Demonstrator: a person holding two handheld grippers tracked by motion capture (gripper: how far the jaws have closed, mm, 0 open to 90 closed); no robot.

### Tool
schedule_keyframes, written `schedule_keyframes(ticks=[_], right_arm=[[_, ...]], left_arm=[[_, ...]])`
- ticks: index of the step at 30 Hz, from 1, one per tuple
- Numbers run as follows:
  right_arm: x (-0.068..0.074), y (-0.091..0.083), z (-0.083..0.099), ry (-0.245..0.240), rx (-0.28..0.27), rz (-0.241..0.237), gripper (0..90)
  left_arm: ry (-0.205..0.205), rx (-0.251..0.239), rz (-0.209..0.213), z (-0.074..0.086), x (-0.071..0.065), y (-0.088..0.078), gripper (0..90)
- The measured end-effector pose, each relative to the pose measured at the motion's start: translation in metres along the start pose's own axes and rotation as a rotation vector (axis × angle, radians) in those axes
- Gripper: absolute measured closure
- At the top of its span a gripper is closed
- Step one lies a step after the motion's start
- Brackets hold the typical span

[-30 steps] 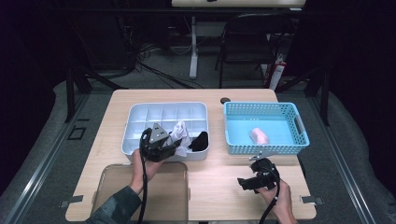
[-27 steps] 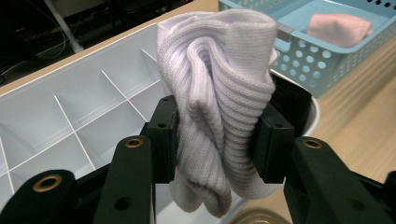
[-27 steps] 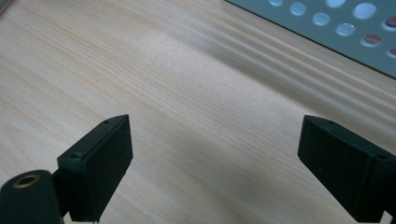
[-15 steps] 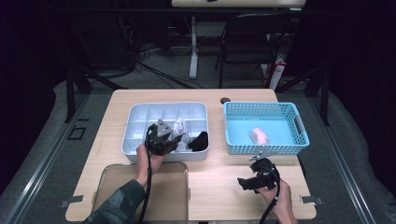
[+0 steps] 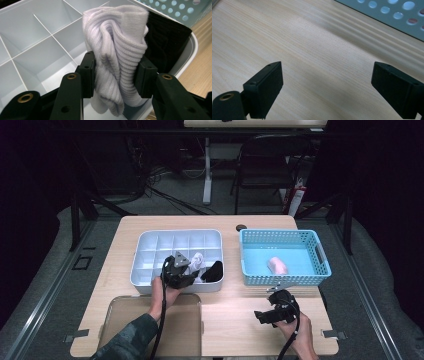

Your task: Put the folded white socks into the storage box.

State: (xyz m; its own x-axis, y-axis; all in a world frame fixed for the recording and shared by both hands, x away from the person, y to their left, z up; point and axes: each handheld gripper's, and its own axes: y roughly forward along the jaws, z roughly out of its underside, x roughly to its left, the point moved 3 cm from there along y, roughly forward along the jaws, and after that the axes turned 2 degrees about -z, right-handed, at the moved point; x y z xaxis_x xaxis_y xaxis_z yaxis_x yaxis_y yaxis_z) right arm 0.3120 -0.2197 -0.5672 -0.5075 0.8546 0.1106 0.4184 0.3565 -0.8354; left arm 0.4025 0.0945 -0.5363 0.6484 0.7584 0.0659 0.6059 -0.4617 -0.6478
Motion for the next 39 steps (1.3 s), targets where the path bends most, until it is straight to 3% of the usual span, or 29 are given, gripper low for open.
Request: schedule_keyframes(ticks=[5, 13, 16, 21, 32, 39], right_arm=[[0.003, -0.001, -0.001, -0.013, -0.011, -0.008, 10.3], [0.002, 0.0, -0.001, -0.019, 0.0, -0.003, 10.2], [0.005, -0.002, -0.001, -0.022, -0.016, -0.009, 10.3], [0.006, -0.002, -0.002, -0.029, -0.015, -0.017, 10.3], [0.005, -0.002, -0.002, -0.023, -0.017, -0.014, 10.4], [0.003, -0.004, -0.001, -0.024, -0.017, -0.005, 10.6]], left_arm=[[-0.057, 0.019, 0.055, 0.0, 0.004, 0.002, 58.3], [-0.084, 0.066, 0.093, 0.0, 0.005, 0.007, 58.5], [-0.14, 0.085, 0.145, 0.001, 0.009, 0.01, 58.7], [-0.129, 0.128, 0.149, 0.0, 0.008, 0.014, 59.0], [-0.14, 0.159, 0.178, -0.001, 0.011, 0.017, 55.9], [-0.118, 0.172, 0.161, -0.009, 0.01, 0.005, 38.7]])
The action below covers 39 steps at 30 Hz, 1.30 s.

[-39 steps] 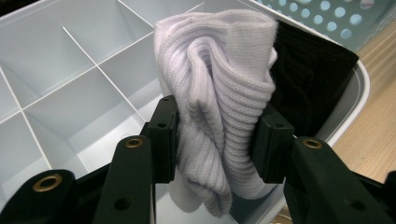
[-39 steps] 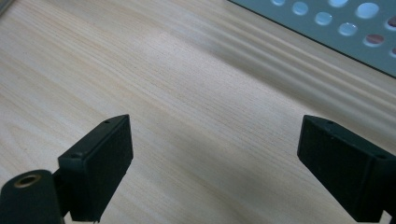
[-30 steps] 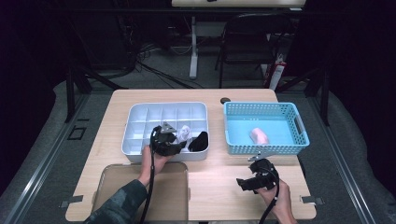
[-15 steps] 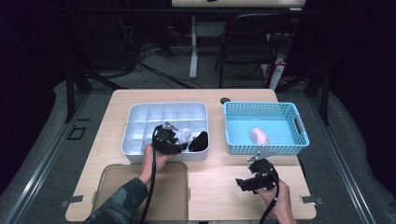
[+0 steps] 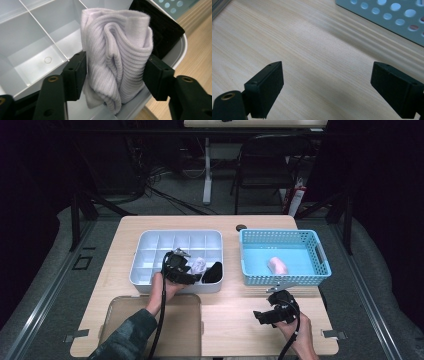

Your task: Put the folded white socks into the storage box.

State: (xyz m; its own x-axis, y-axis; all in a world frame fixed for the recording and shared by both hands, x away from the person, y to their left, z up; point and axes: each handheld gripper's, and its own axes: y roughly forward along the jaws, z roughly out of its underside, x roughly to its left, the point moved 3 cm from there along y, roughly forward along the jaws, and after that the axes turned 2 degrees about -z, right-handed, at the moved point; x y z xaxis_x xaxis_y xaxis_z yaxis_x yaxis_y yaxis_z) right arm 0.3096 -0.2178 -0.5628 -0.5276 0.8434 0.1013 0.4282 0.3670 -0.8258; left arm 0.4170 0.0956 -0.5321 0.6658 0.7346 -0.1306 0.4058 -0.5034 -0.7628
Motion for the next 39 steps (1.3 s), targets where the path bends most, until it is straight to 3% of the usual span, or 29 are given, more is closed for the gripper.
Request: schedule_keyframes(ticks=[10, 15, 19, 21, 26, 32, 35, 39], right_arm=[[0.001, 0.001, 0.0, 0.006, -0.003, -0.009, 10.7], [0.001, 0.002, 0.0, 0.01, -0.002, -0.011, 10.8], [0.0, 0.003, 0.001, 0.004, 0.015, -0.01, 11.3], [0.0, 0.003, 0.001, 0.006, 0.015, -0.014, 11.5], [0.001, 0.004, 0.001, 0.005, 0.015, -0.019, 12.2], [0.002, 0.005, 0.001, 0.003, 0.014, -0.022, 12.3], [0.001, 0.004, 0.001, -0.002, 0.02, -0.014, 12.3], [0.001, 0.004, 0.001, 0.003, 0.016, -0.017, 12.3]], left_arm=[[0.016, -0.018, 0.004, -0.016, -0.003, -0.017, 29.4], [0.025, 0.028, 0.025, -0.022, 0.002, -0.011, 28.7], [0.011, 0.082, 0.071, -0.019, 0.008, -0.002, 36.6], [0.001, 0.088, 0.098, -0.016, 0.01, 0.002, 46.6], [0.01, 0.111, 0.11, -0.011, 0.01, 0.007, 60.7], [0.004, 0.157, 0.107, -0.007, 0.011, 0.018, 64.5], [-0.024, 0.167, 0.129, -0.004, 0.014, 0.023, 64.6], [-0.006, 0.167, 0.107, -0.005, 0.013, 0.02, 62.5]])
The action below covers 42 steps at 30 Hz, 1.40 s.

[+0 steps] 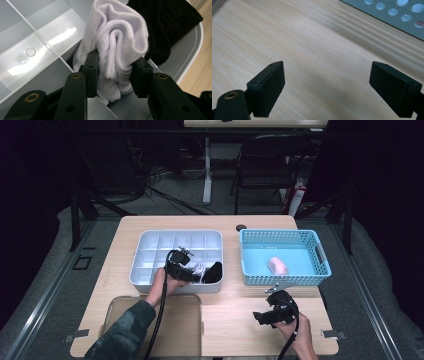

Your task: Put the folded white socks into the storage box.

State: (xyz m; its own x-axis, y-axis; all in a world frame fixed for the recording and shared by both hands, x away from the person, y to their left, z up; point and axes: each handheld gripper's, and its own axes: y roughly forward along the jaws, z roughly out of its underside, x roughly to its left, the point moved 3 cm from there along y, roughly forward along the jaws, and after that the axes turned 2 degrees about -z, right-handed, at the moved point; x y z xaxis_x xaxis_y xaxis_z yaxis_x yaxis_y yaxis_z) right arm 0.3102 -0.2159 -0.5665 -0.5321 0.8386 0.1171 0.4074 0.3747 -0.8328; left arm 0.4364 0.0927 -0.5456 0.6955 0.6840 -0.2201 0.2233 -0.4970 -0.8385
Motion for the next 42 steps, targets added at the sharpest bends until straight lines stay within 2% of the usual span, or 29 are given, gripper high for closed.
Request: schedule_keyframes(ticks=[1, 2, 3, 5, 6, 7, 8, 12, 17, 20, 21, 22, 23, 28, 29, 31, 36, 37, 38, 41, 42], right_arm=[[0.0, -0.001, 0.0, 0.003, 0.0, 0.0, 12.4], [0.0, -0.001, 0.0, 0.003, 0.0, 0.0, 12.4], [-0.001, -0.002, 0.0, -0.002, 0.001, 0.008, 12.4], [-0.001, -0.002, 0.0, 0.007, -0.005, 0.0, 12.5], [-0.001, -0.002, 0.0, 0.007, -0.005, 0.0, 12.5], [-0.002, -0.002, 0.0, 0.001, -0.001, 0.008, 12.4], [-0.002, -0.002, 0.0, 0.001, -0.001, 0.008, 12.4], [-0.001, -0.001, -0.001, 0.004, -0.006, 0.003, 12.5], [0.0, -0.001, -0.001, 0.005, -0.006, 0.001, 12.5], [-0.001, -0.001, -0.001, 0.004, -0.004, -0.002, 12.6], [-0.001, -0.001, 0.0, 0.003, -0.002, -0.002, 12.6], [-0.001, -0.001, 0.0, 0.003, -0.002, -0.002, 12.6], [-0.001, -0.001, 0.0, 0.003, -0.001, -0.003, 12.9], [0.0, -0.001, 0.0, -0.001, 0.006, -0.006, 12.9], [0.0, 0.0, 0.0, 0.001, 0.002, -0.005, 12.9], [0.0, 0.0, 0.0, -0.005, 0.007, 0.0, 12.9], [0.001, 0.0, 0.0, -0.002, 0.004, -0.005, 12.9], [0.001, 0.001, 0.0, 0.004, -0.012, -0.002, 12.9], [0.001, 0.0, 0.0, -0.007, 0.011, -0.001, 12.9], [0.001, 0.0, 0.0, -0.006, 0.01, -0.002, 12.9], [0.002, 0.001, 0.0, 0.002, -0.009, -0.001, 12.9]], left_arm=[[-0.004, -0.006, 0.001, 0.0, -0.001, -0.001, 58.7], [-0.004, -0.007, 0.001, 0.0, -0.001, -0.002, 58.7], [0.008, -0.015, -0.023, -0.001, -0.004, -0.007, 54.2], [0.011, -0.016, -0.031, -0.002, -0.005, -0.01, 47.1], [0.012, -0.029, -0.037, -0.004, -0.006, -0.013, 47.1], [0.017, -0.049, -0.052, -0.007, -0.008, -0.019, 43.0], [0.017, -0.049, -0.052, -0.007, -0.008, -0.019, 40.3], [0.023, -0.081, -0.065, -0.017, -0.011, -0.026, 36.1], [0.036, -0.065, -0.088, -0.028, -0.012, -0.021, 33.6], [0.037, -0.04, -0.096, -0.03, -0.011, -0.015, 35.6], [0.038, -0.03, -0.098, -0.03, -0.01, -0.013, 41.7], [0.035, -0.021, -0.093, -0.029, -0.009, -0.011, 41.7], [0.029, -0.012, -0.089, -0.028, -0.008, -0.009, 46.9], [0.024, 0.003, -0.073, -0.024, -0.003, -0.005, 53.8], [0.025, 0.004, -0.071, -0.023, -0.003, -0.004, 57.6], [0.026, 0.007, -0.077, -0.022, -0.002, -0.003, 59.3], [0.063, 0.026, -0.119, -0.019, -0.005, 0.0, 67.0], [0.071, 0.033, -0.126, -0.019, -0.005, 0.0, 67.7], [0.076, 0.037, -0.135, -0.019, -0.006, 0.001, 68.4], [0.079, 0.048, -0.136, -0.018, -0.005, 0.003, 70.0], [0.078, 0.05, -0.136, -0.018, -0.004, 0.004, 70.4]])
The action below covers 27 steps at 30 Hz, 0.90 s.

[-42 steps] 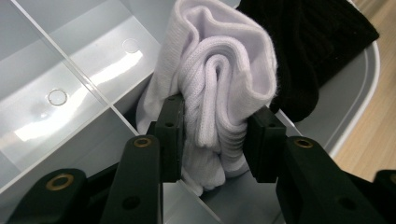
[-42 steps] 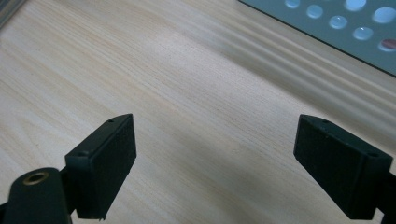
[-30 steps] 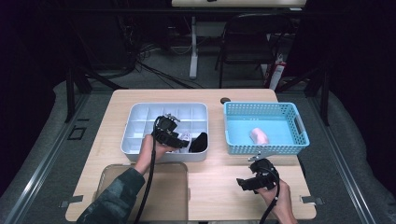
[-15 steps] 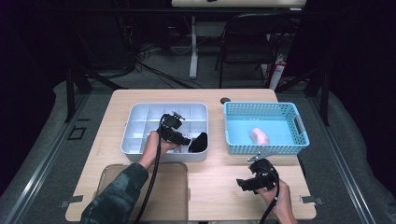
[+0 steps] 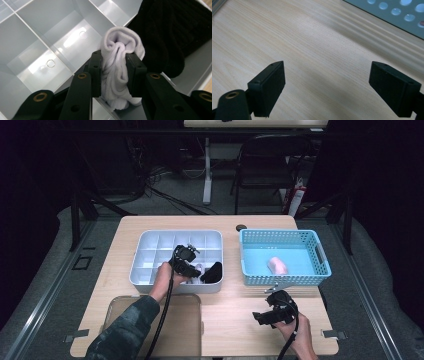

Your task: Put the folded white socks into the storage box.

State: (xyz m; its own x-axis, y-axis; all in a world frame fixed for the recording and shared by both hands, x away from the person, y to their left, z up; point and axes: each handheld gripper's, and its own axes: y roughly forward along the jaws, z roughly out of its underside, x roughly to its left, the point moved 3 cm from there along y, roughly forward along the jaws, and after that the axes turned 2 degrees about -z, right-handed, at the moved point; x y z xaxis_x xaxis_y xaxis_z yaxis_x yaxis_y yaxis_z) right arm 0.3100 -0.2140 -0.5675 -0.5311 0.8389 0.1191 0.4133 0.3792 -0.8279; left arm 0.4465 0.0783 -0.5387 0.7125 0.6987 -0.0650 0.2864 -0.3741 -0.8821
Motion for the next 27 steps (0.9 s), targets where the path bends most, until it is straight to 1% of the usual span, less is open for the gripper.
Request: schedule_keyframes(ticks=[1, 5, 7, 12, 13, 14, 16, 18, 19, 20, 22, 23, 25, 26, 27], right_arm=[[0.0, -0.001, 0.0, -0.005, 0.011, -0.003, 12.9], [0.0, -0.001, 0.0, -0.008, 0.015, -0.001, 12.9], [0.0, -0.001, 0.0, -0.006, 0.012, -0.001, 12.9], [-0.002, -0.002, 0.0, -0.009, 0.015, 0.001, 12.9], [-0.002, -0.003, 0.0, -0.002, 0.009, -0.006, 12.9], [-0.002, -0.003, 0.0, -0.002, 0.009, -0.006, 12.9], [-0.003, -0.003, 0.0, 0.001, 0.001, 0.003, 12.9], [-0.003, -0.003, -0.001, -0.002, 0.01, 0.0, 12.9], [-0.003, -0.003, -0.001, -0.001, 0.009, 0.0, 12.8], [-0.003, -0.003, -0.001, -0.001, 0.009, 0.0, 12.8], [-0.003, -0.003, -0.001, 0.0, 0.009, -0.009, 12.7], [-0.003, -0.004, -0.001, 0.0, 0.009, -0.01, 12.6], [-0.004, -0.004, -0.001, -0.001, 0.008, -0.002, 12.4], [-0.004, -0.004, -0.001, 0.0, 0.006, -0.003, 12.2], [-0.004, -0.004, -0.001, 0.001, 0.003, -0.006, 11.8]], left_arm=[[-0.001, 0.006, 0.0, 0.0, 0.0, 0.001, 70.6], [0.005, 0.025, -0.012, 0.001, -0.001, 0.004, 71.4], [0.009, 0.026, -0.014, 0.0, -0.001, 0.004, 71.4], [-0.011, 0.003, -0.002, 0.002, 0.0, 0.0, 69.0], [-0.025, -0.02, -0.001, 0.003, 0.0, -0.003, 65.5], [-0.025, -0.02, -0.001, 0.003, 0.0, -0.003, 63.9], [-0.023, -0.038, -0.005, 0.002, 0.0, -0.008, 62.3], [-0.023, -0.059, -0.016, 0.002, 0.0, -0.014, 56.1], [-0.027, -0.077, -0.01, 0.002, 0.0, -0.017, 49.4], [-0.031, -0.088, -0.008, 0.002, 0.0, -0.02, 49.4], [-0.033, -0.105, -0.009, 0.002, -0.001, -0.025, 42.2], [-0.032, -0.114, -0.001, 0.003, -0.002, -0.028, 39.9], [-0.02, -0.127, -0.008, 0.005, -0.006, -0.032, 34.3], [-0.01, -0.126, -0.007, 0.005, -0.007, -0.034, 32.2], [0.0, -0.127, -0.007, 0.007, -0.009, -0.037, 27.5]])
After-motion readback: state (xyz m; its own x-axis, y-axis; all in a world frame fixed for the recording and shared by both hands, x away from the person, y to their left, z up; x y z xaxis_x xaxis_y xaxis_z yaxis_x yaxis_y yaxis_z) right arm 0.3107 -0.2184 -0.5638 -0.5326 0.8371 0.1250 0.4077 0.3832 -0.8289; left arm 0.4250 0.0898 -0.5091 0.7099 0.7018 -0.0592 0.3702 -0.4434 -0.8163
